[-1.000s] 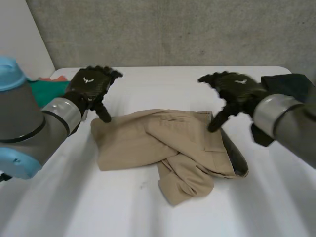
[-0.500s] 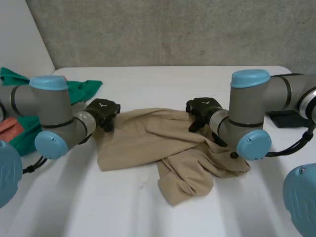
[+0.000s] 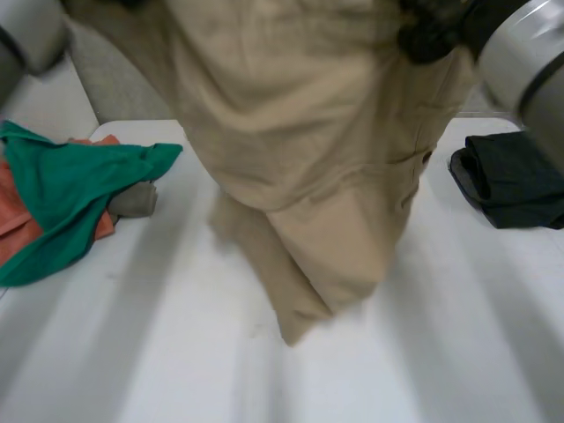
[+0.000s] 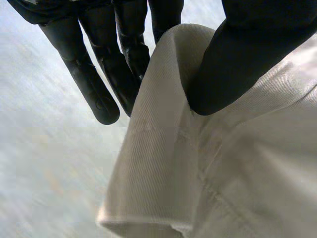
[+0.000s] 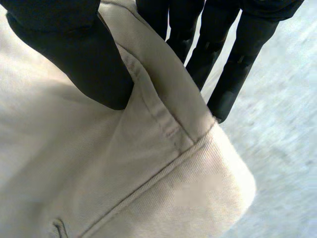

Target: Fold the laundry.

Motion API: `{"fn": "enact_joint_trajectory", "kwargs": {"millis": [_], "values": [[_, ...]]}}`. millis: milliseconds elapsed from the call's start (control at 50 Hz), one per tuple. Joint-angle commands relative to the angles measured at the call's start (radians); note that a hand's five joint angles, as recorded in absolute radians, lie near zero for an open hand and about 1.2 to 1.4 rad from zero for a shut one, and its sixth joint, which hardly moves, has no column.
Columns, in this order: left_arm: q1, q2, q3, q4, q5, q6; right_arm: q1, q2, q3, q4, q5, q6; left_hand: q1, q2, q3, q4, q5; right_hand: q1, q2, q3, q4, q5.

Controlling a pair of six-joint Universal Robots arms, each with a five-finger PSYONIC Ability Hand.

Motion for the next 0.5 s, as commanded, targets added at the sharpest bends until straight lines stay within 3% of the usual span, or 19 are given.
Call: {"fn": "enact_joint_trajectory", "kwargs": {"millis": [20,100,200,360,480,500], "values": [[0.003,0.152,0.043,0.000,-0.037,0.002,-0.008,-0.184,-0.031,0.113,0.002,-0.022,0.253,0.202,0.208,0.199,0.244,0.279,0.213,0.205,0.201,0.249],[0.006,0.156,0.083,-0.001,-0.039,0.003,-0.008,-0.204,-0.069,0.166,0.005,-0.022,0.253,0.202,0.208,0.199,0.244,0.279,0.213,0.205,0.201,0.249],[0.009,0.038,0.129,-0.004,-0.037,0.005,-0.006,-0.163,-0.066,0.175,0.007,-0.022,0.253,0.202,0.208,0.199,0.244,0.279,0.213,0.205,0.201,0.249],[0.011,-0.301,0.192,0.002,-0.049,0.032,-0.002,0.103,-0.060,0.146,0.013,-0.011,0.253,0.202,0.208,0.199,0.244,0.279,0.213,0.205,0.201,0.249],[0.025,-0.596,0.365,0.026,-0.091,0.118,0.005,0.268,-0.066,-0.053,0.063,0.010,0.253,0.202,0.208,0.199,0.244,0.279,0.213,0.205,0.201,0.249],[0.035,-0.687,0.461,0.045,-0.123,0.159,0.005,0.320,-0.066,-0.160,0.091,0.010,0.253,0.202,0.208,0.199,0.244,0.279,0.213,0.205,0.201,0.249]]}}
